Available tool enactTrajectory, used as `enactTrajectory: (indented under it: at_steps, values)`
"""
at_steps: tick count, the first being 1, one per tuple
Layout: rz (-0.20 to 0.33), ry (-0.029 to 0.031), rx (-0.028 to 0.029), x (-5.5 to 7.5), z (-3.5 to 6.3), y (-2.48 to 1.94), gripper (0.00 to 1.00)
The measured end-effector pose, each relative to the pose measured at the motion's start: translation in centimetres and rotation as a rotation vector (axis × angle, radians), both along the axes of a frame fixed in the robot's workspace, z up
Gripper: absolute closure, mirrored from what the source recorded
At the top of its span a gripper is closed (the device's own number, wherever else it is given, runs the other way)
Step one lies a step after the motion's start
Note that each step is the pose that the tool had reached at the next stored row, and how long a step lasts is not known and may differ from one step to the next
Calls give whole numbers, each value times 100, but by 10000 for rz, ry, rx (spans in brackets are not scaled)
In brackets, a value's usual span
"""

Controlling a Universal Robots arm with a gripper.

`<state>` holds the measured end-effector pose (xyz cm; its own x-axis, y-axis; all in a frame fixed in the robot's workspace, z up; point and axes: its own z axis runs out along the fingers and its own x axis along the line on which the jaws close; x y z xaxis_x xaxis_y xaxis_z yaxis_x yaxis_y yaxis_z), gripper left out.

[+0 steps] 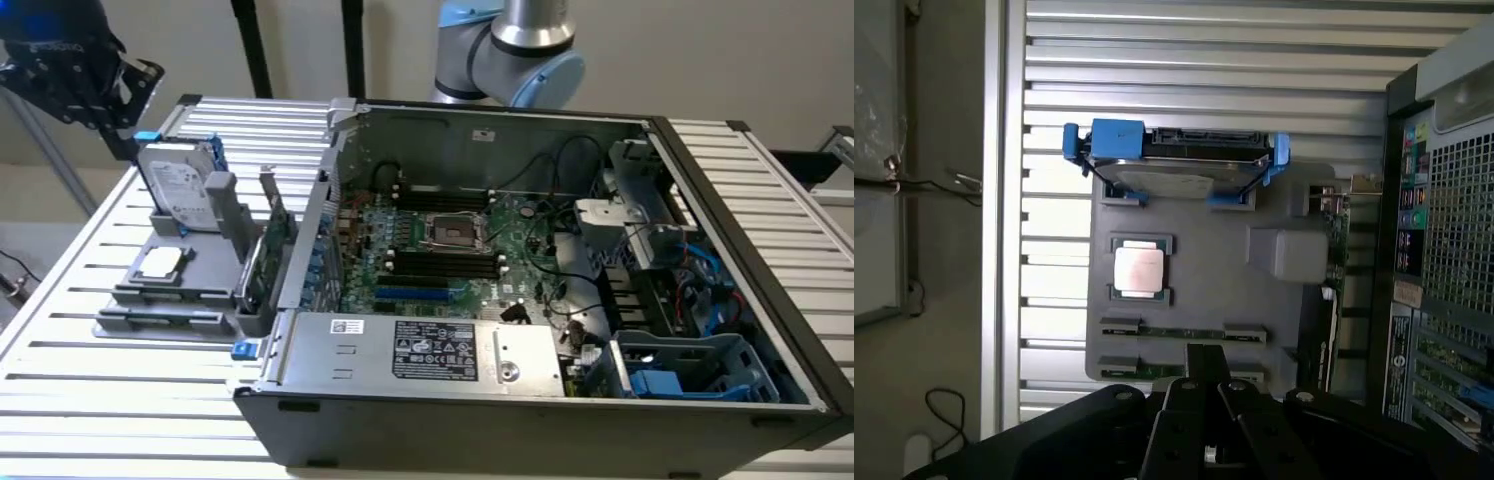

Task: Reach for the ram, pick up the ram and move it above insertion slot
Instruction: 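Reach for the ram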

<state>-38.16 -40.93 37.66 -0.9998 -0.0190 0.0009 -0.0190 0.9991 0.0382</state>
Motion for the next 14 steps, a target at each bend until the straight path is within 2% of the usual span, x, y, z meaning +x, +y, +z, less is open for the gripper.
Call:
enactTrajectory:
  at_steps: [4, 9, 14]
  values:
    - [1, 0, 0, 1, -15, -126, 89]
    - [1, 1, 0, 1, -78, -348, 89]
    - [0, 1, -12, 0, -151, -448, 89]
